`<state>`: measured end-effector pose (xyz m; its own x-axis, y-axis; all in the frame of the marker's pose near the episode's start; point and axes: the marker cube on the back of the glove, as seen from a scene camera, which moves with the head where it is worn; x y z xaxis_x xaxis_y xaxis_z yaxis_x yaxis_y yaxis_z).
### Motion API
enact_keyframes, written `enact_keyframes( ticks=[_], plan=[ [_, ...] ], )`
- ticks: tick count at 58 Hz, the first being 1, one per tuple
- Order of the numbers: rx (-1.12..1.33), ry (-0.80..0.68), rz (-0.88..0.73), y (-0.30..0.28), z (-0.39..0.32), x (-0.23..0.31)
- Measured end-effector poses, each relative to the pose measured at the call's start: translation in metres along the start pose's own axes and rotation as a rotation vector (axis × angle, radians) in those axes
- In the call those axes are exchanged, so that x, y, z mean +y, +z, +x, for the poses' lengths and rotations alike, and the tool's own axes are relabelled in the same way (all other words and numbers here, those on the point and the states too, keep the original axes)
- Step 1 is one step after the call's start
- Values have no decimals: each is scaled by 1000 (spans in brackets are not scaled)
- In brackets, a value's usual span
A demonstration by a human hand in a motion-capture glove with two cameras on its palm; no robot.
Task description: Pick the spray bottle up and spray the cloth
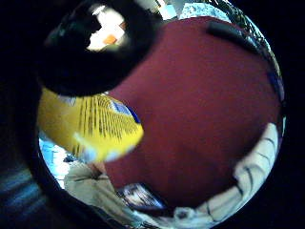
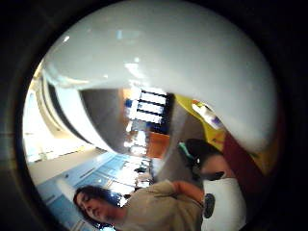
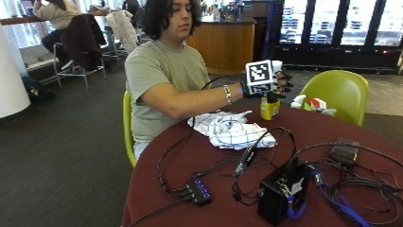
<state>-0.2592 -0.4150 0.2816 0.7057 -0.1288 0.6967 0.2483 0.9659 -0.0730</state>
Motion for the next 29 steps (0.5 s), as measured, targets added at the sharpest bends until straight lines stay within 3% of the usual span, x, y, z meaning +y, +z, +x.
enact_keyframes(
  ticks=[16, 29],
  plan=[
    [493, 134, 39, -120, -18, 77],
    [734, 261, 107, -160, -30, 120]
  ],
)
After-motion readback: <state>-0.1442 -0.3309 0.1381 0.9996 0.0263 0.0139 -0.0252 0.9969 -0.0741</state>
